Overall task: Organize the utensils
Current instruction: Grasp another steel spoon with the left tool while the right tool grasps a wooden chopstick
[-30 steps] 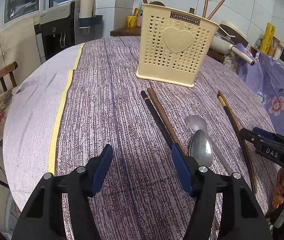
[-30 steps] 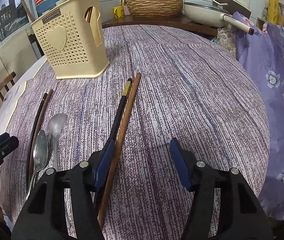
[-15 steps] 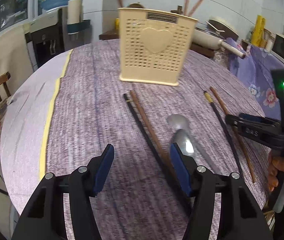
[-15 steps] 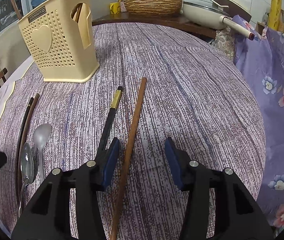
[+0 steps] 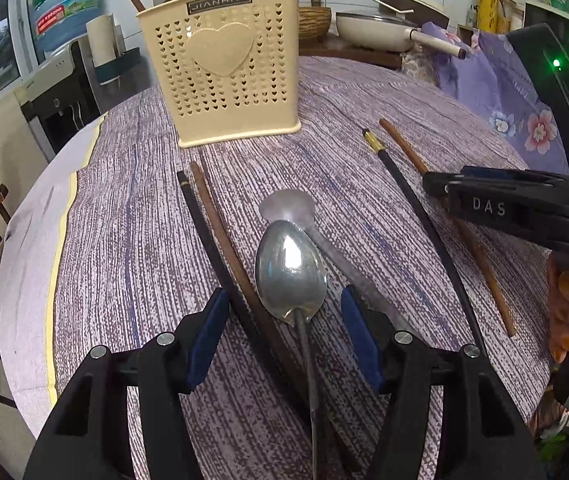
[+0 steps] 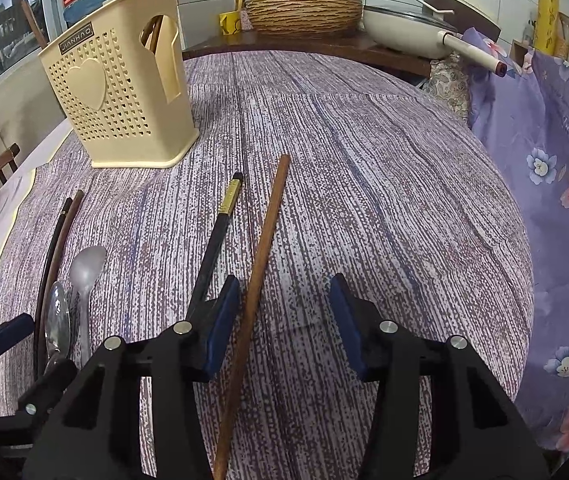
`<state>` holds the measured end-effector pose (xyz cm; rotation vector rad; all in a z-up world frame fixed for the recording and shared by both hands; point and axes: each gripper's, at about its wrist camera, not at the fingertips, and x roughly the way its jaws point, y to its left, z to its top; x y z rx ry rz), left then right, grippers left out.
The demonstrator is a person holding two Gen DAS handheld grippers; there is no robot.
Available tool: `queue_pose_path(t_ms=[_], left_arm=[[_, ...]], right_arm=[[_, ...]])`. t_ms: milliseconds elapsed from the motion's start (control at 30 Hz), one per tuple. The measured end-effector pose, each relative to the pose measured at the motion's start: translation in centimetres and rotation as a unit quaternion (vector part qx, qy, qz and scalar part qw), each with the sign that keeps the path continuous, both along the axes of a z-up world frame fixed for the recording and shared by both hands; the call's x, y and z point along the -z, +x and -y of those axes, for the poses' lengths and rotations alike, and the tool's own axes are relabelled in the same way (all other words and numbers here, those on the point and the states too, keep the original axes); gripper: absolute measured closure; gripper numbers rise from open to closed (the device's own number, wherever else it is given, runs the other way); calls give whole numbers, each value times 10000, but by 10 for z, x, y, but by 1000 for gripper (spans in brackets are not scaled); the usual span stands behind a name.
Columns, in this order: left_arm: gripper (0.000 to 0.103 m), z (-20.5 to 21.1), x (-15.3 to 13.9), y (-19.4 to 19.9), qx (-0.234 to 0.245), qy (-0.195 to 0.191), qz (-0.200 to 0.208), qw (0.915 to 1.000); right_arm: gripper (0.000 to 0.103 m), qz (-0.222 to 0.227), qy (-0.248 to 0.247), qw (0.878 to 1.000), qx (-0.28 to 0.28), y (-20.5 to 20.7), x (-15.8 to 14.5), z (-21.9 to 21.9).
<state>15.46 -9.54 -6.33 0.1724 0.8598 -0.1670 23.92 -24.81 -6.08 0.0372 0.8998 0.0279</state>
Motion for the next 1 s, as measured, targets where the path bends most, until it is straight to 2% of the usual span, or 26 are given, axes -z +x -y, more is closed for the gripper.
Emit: queue_pose_path(t_ms=[533,567,733,867,1000], left_arm=[[56,18,-8,22,-48,267,-14,9996],[58,20,-7,22,-29,284,-26,9996],[66,24,-7,23,-51,265,-38,9996],[66,24,-8,24,-75,228,-45,9997],[66,17,-8,25,-99,16,-79,9999]], right_arm=[[54,33,-51,10000,-16,1,0,-1],[54,36,-55,10000,-14,1,1,-2],[54,36,-45,10000,-18,1,1,-2],[54,43,-52,10000,-22,1,1,-2],[54,43,-50,10000,-21,0,1,-2]])
